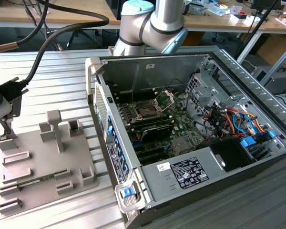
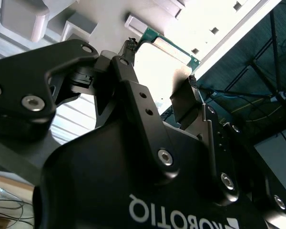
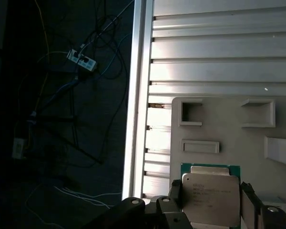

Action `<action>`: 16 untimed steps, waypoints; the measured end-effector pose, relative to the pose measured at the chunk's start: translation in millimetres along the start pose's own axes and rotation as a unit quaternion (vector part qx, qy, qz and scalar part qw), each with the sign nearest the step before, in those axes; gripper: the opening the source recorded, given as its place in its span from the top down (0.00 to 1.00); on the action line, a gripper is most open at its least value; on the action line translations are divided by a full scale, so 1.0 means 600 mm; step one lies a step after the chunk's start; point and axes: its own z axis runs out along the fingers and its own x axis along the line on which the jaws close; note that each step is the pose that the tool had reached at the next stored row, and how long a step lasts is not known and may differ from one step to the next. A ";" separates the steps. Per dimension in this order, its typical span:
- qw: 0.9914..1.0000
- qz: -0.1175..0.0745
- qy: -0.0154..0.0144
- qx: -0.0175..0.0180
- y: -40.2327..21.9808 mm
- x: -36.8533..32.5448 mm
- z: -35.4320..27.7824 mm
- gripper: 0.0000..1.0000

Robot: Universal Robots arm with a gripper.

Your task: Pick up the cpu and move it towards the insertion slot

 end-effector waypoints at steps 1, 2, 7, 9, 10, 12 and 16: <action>1.000 0.000 0.000 0.000 0.000 0.000 -0.002 0.45; 1.000 0.000 0.000 0.000 0.000 0.000 -0.005 0.45; 1.000 0.000 0.000 0.000 0.001 0.000 -0.009 0.45; 1.000 0.000 0.000 0.000 0.001 0.000 -0.012 0.45; 1.000 0.000 0.000 0.000 0.001 0.000 -0.013 0.45; 1.000 0.000 0.000 0.000 0.001 0.000 -0.015 0.45; 1.000 0.000 0.000 0.000 0.001 0.000 -0.019 0.45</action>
